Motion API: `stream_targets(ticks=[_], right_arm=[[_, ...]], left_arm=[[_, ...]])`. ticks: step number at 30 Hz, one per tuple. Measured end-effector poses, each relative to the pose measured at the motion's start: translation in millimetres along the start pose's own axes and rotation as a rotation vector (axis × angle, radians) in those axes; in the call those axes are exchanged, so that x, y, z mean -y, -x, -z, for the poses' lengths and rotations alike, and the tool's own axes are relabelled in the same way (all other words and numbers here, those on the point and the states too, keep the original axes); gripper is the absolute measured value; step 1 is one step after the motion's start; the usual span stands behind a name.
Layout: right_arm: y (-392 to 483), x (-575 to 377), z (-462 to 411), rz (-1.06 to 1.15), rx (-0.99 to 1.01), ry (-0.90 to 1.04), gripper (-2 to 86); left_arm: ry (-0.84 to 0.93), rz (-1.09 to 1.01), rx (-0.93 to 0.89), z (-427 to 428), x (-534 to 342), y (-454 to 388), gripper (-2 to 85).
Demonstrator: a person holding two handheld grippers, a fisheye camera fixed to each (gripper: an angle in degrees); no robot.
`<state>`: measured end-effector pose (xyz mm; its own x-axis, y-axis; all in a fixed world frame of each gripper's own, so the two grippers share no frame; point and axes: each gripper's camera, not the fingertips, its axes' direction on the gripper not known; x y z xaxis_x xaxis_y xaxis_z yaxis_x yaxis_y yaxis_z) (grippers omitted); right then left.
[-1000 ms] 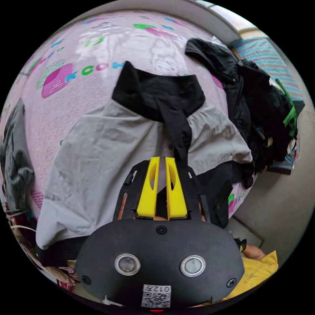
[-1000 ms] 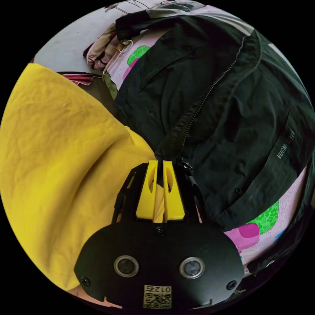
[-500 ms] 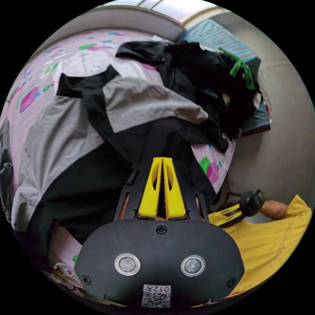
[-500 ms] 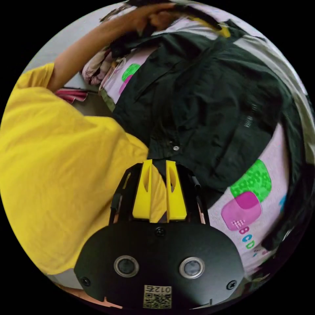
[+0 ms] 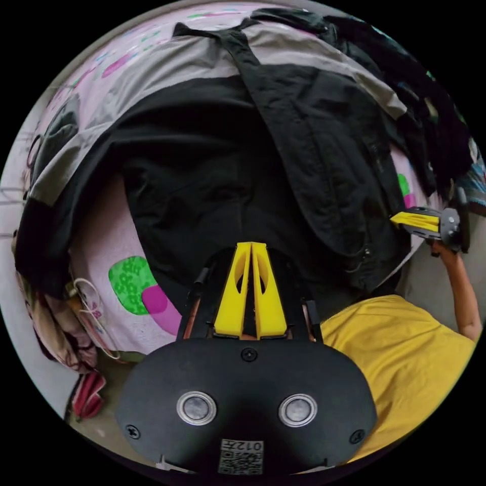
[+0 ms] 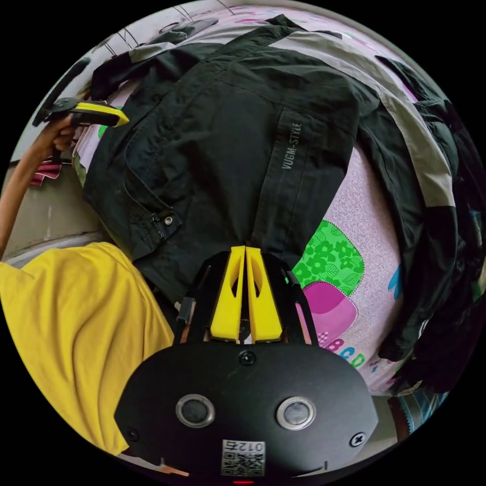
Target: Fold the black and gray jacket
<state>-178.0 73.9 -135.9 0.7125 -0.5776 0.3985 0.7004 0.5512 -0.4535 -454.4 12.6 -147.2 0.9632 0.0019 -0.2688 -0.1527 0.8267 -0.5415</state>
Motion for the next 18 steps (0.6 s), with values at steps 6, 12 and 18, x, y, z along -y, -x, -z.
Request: stream_targets(ticks=[6,12,18], right_arm=[[37.3,25.7,-11.6,0.042,-0.105,0.016,0.3],[35.9,32.6,-9.7,-0.003,-0.011,-0.030,0.1],[31.4,23.8,-1.0,-0.003,-0.061,-0.047,0.0]], left_arm=[[-0.141,-0.152,-0.091,22.6,-3.7,-87.4,-0.1],[0.076,-0.183,0.126,-39.4,-5.2,-122.6,-0.2],[0.169,-0.220,0.216,-42.1,-74.3,-103.4,-0.1]])
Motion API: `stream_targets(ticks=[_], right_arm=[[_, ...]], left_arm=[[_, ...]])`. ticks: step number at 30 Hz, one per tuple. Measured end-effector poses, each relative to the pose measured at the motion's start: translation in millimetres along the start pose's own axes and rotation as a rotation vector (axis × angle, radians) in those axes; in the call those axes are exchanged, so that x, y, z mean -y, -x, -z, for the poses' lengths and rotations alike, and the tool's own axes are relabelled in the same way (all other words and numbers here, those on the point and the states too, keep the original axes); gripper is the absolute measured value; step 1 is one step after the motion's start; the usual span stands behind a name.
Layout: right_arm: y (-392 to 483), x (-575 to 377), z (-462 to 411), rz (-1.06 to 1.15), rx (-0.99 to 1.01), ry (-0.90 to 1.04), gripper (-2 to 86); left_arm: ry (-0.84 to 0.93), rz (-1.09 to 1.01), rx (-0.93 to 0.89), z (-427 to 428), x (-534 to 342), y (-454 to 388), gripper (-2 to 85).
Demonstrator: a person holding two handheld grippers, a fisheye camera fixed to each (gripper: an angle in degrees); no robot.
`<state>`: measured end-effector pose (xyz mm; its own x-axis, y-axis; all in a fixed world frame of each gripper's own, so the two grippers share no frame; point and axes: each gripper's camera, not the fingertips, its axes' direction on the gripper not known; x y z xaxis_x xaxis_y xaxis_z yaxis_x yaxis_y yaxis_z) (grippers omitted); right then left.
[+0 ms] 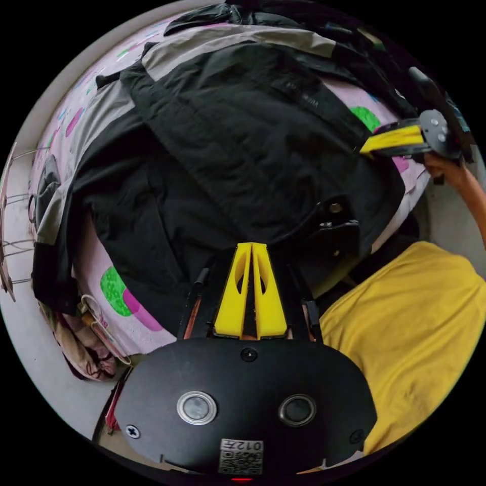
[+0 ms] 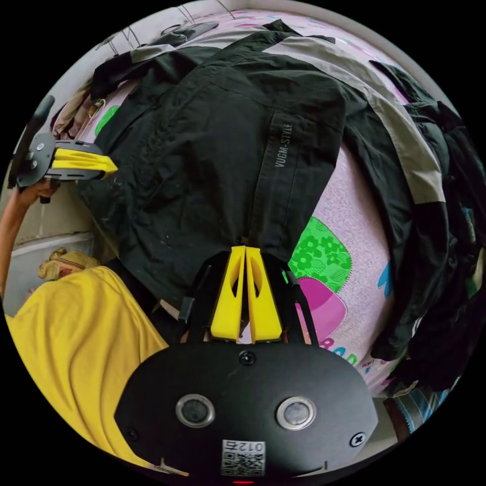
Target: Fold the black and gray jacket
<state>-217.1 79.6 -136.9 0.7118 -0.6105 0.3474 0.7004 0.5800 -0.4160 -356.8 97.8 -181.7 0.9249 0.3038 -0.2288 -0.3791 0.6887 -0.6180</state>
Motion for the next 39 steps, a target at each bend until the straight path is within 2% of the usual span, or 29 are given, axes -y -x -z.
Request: stream_targets(ticks=[3,6,9,13,18,23,25,27,32,34,39], right_arm=[[4.6,-2.7,5.2,0.018,-0.079,-0.014,0.0],[13.4,-8.9,21.6,0.036,-0.122,-0.086,0.0],[20.4,-0.2,35.7,0.034,-0.073,-0.189,0.0],[26.2,31.7,29.4,0.054,-0.014,-0.190,0.0],[18.7,55.4,-0.8,0.077,-0.106,-0.086,-0.1],[8.6,57.3,-1.4,0.172,-0.172,-0.051,-0.1],[0.2,58.6,-1.0,0.179,-0.220,-0.025,-0.1],[-17.8,64.1,9.2,0.156,-0.150,0.023,-0.1],[-64.8,107.3,70.0,0.077,0.056,-0.218,0.0],[-81.3,140.6,86.3,0.061,0.086,-0.292,0.0],[-123.3,263.1,104.4,0.023,0.120,-0.407,0.0]], left_arm=[[0.028,0.133,-0.048,-16.7,-36.9,29.4,-0.1],[-0.183,0.244,-0.205,15.3,-68.0,45.8,-0.2],[-0.323,0.213,-0.302,39.3,-61.7,31.4,-0.1],[-0.257,0.080,-0.240,23.7,-16.8,-7.8,-0.1],[-0.127,0.093,-0.192,-17.2,2.7,-8.8,-0.1],[-0.122,0.068,-0.282,-26.3,-2.5,10.8,-0.1],[-0.127,0.018,-0.239,-14.2,-2.6,21.4,-0.1],[-0.179,-0.025,-0.256,5.4,0.6,37.7,-0.1],[-0.319,0.104,-0.294,49.7,49.2,130.8,-0.1],[-0.375,0.189,-0.336,59.6,84.8,176.6,-0.1],[-0.405,0.281,-0.318,58.3,144.3,230.5,-0.1]])
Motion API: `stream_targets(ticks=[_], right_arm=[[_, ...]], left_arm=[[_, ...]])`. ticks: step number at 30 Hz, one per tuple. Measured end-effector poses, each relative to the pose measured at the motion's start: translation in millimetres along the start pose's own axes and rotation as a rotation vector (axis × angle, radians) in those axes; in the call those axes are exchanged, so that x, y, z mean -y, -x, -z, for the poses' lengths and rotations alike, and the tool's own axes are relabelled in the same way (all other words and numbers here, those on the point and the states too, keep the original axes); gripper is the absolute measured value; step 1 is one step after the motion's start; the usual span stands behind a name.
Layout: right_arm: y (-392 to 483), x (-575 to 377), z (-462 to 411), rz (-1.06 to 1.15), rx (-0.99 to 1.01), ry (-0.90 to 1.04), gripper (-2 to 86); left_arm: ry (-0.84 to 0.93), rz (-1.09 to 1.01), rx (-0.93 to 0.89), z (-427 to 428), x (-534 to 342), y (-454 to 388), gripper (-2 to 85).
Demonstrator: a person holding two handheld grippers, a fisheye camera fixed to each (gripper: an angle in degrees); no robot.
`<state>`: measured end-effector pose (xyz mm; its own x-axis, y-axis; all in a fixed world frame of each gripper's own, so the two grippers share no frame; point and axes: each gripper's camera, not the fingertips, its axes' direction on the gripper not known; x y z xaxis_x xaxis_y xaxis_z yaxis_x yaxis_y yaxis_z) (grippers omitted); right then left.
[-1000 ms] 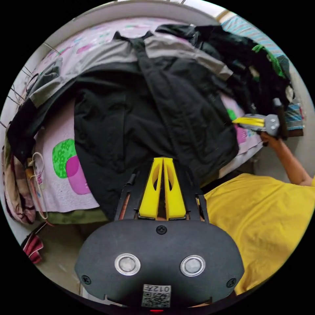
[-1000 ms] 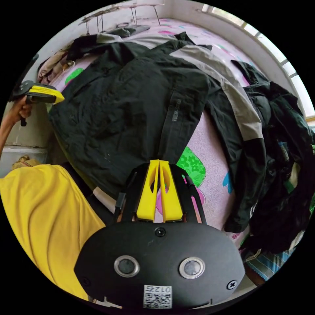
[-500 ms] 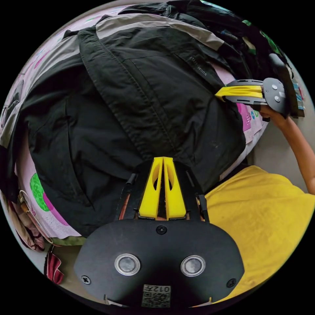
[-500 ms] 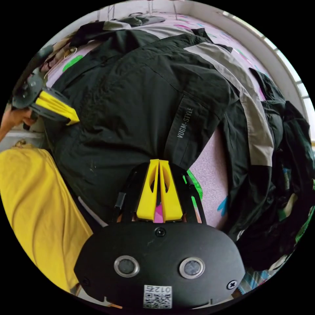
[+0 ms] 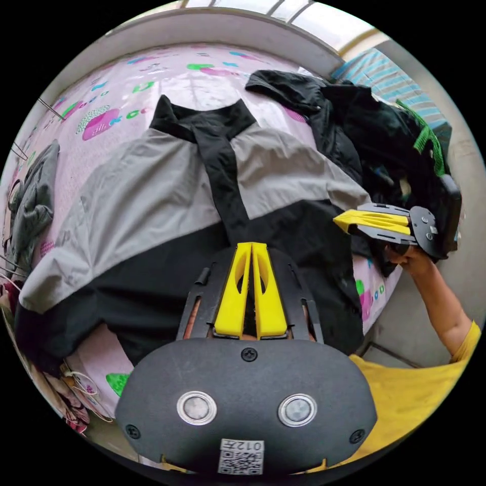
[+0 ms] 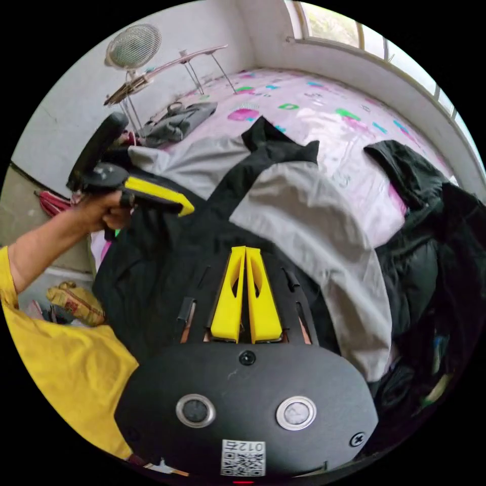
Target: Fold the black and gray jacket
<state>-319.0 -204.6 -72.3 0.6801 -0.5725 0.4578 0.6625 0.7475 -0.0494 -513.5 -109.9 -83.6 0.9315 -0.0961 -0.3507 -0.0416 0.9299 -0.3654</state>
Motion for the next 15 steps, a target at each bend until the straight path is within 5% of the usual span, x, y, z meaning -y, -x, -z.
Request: stream_targets(ticks=[6,15], right_arm=[[-29.6,93.9,-60.8,0.002,0.022,0.046,0.0],[-92.0,115.7,-96.9,-0.076,-0.059,0.141,0.0]], left_arm=[[-0.010,0.060,-0.034,-28.2,42.5,37.1,-0.1],[0.026,0.013,-0.046,-66.7,91.6,50.8,-0.1]])
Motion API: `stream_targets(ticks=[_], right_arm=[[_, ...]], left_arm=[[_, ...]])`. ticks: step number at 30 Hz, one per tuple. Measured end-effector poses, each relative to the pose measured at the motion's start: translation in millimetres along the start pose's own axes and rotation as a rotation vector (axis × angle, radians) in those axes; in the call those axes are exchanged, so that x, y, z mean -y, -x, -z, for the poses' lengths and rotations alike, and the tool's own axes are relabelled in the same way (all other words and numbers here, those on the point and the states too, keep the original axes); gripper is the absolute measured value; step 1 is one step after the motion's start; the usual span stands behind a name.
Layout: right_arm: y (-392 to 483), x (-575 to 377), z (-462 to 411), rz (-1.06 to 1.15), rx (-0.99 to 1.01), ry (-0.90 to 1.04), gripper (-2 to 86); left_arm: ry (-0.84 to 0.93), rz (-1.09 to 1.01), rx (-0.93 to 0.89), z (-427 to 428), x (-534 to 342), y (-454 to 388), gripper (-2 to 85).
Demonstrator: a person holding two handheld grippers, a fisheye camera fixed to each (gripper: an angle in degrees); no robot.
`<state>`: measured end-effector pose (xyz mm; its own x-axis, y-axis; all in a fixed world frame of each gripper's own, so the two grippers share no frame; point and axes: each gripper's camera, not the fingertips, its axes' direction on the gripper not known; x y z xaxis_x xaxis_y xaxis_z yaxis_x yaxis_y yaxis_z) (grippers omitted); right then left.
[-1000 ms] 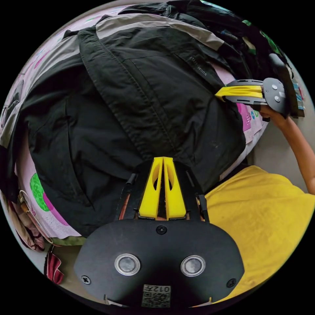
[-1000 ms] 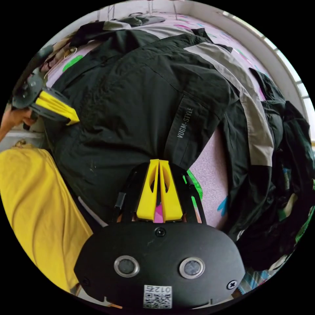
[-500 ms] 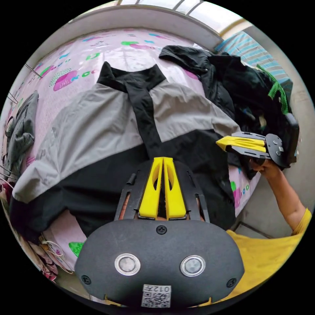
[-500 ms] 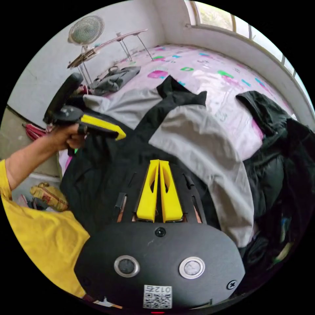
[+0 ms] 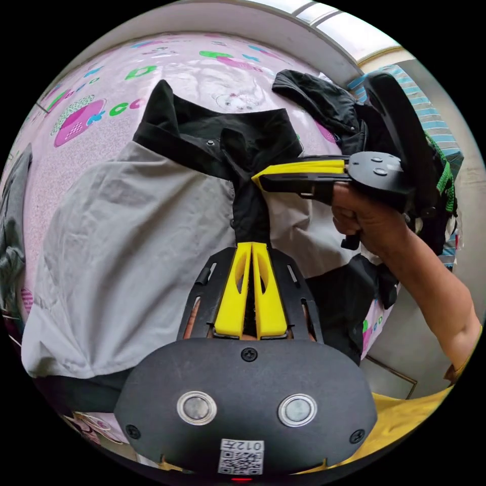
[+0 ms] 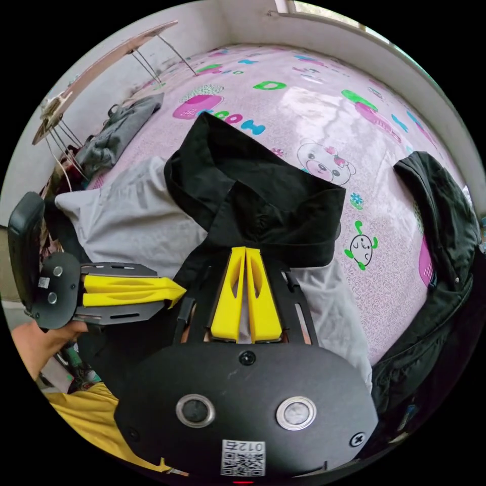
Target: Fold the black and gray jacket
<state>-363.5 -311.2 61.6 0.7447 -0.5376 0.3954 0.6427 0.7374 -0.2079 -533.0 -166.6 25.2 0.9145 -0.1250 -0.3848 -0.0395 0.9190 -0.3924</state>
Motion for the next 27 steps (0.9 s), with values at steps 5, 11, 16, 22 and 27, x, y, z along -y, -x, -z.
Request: stream_targets(ticks=[5,11,16,22,27], right_arm=[[-27.4,6.1,4.9,-0.065,0.017,0.013,0.0],[-32.3,-78.5,83.2,0.002,0.069,-0.133,0.0],[0.6,-230.8,116.4,0.112,0.149,-0.052,0.0],[26.1,-397.7,104.6,0.013,0.250,0.086,0.0],[8.8,-463.0,90.2,-0.083,0.164,0.151,0.0]], left_arm=[[-0.015,0.030,0.050,5.4,12.1,2.2,-0.1],[-0.067,-0.015,-0.046,49.7,-54.3,-14.6,-0.1],[0.035,-0.105,-0.087,42.7,-177.8,-74.2,-0.1],[0.211,-0.176,-0.118,-9.6,-267.1,-149.2,-0.1],[0.280,-0.196,-0.002,-43.9,-282.3,-184.1,-0.1]])
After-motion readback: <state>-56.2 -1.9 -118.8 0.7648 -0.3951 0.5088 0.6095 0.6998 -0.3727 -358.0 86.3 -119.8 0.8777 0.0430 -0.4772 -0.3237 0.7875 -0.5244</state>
